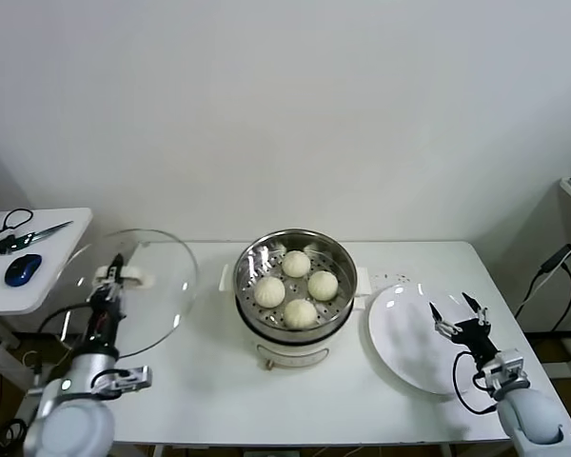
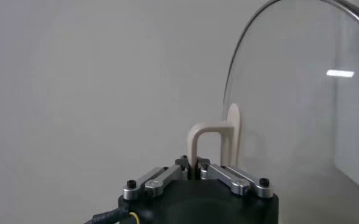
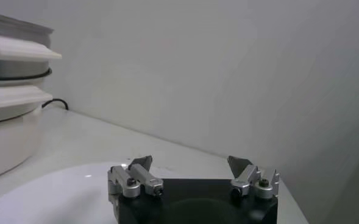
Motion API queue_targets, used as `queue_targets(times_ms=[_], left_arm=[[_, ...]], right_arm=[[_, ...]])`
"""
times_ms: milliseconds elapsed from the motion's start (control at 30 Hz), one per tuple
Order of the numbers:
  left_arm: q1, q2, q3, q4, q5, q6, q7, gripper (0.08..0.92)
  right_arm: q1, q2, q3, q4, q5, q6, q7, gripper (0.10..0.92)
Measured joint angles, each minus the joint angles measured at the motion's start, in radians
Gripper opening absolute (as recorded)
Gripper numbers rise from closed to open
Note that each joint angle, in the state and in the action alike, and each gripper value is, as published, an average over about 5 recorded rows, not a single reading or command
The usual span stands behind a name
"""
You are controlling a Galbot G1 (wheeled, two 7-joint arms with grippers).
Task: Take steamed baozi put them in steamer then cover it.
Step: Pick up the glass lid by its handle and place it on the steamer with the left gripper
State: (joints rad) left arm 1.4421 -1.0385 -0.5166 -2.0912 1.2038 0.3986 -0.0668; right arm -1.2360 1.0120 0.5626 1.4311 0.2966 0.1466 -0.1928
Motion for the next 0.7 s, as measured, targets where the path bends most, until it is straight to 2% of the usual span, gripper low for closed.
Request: queue_targets(times_ms=[167, 300, 500, 700], left_arm=[[-0.125, 0.024, 0.18, -0.033, 0.027, 0.125, 0.077, 0.15], [-0.247, 0.007, 0.326, -0.04, 0.078, 0.204, 0.163, 0.15], [-0.383, -0.071, 0.508, -0.006, 0.175, 0.28, 0.273, 0.15], [-0.469, -0.185, 0.629, 0.064, 0.258, 0.324, 0.327, 0.15]], right_arm=[[0.01, 0.006, -0.004, -0.008, -0.01, 0.001, 0.003, 0.823], [0.014, 0.011, -0.002, -0.015, -0.014, 0.002, 0.004, 0.823], [0.015, 0.015, 0.004, -0.022, -0.016, 0.006, 0.003, 0.823], [0.018, 0.021, 0.004, -0.025, -0.02, 0.009, 0.002, 0.823]])
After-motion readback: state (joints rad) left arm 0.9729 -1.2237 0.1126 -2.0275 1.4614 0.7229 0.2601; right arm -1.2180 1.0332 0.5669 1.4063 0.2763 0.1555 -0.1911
